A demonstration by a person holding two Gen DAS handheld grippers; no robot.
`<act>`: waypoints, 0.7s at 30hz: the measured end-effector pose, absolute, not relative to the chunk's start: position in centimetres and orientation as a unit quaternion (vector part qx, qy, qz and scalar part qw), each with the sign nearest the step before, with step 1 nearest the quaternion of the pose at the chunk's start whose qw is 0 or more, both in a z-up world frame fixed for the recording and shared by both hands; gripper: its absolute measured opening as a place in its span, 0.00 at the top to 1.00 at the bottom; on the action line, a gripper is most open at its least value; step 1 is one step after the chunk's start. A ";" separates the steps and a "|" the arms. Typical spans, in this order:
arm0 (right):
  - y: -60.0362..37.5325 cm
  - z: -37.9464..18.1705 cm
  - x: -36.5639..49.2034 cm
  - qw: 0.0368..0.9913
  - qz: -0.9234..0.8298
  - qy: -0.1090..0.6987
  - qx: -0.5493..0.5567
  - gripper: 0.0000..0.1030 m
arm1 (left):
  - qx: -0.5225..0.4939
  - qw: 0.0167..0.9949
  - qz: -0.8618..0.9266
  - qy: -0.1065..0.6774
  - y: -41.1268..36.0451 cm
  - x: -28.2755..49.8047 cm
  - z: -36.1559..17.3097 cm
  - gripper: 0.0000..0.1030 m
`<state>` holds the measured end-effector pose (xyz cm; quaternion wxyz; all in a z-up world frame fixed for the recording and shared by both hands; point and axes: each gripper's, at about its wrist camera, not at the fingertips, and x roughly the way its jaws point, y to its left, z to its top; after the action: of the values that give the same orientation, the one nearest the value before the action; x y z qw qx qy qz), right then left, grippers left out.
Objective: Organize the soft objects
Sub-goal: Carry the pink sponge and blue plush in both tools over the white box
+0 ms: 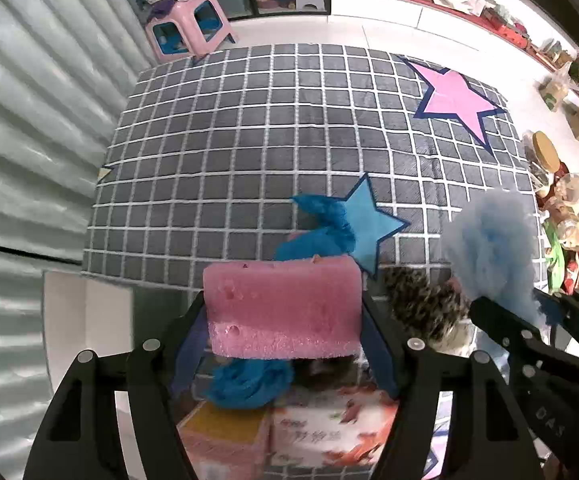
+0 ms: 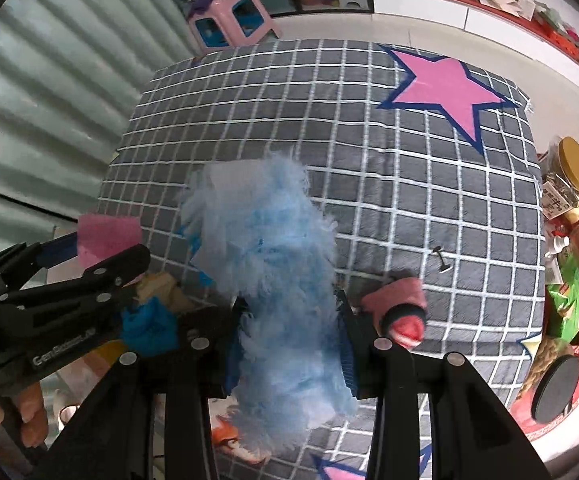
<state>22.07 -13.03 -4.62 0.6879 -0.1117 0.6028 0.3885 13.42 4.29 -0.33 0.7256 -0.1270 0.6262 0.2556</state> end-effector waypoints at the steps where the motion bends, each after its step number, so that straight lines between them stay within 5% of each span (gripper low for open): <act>1: -12.9 -4.4 21.6 0.688 0.388 0.603 -0.111 0.60 | -0.126 0.727 0.255 0.625 4.4 12.8 0.0 0.29; 21: -12.9 -1.6 9.8 0.698 0.370 0.600 -0.126 0.60 | -0.118 0.745 0.217 0.620 3.4 0.5 3.5 0.29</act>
<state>9.76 -12.92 -1.57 0.6982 -0.1256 0.5998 0.3702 0.48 3.44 3.50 0.7445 -0.1176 0.6203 0.2171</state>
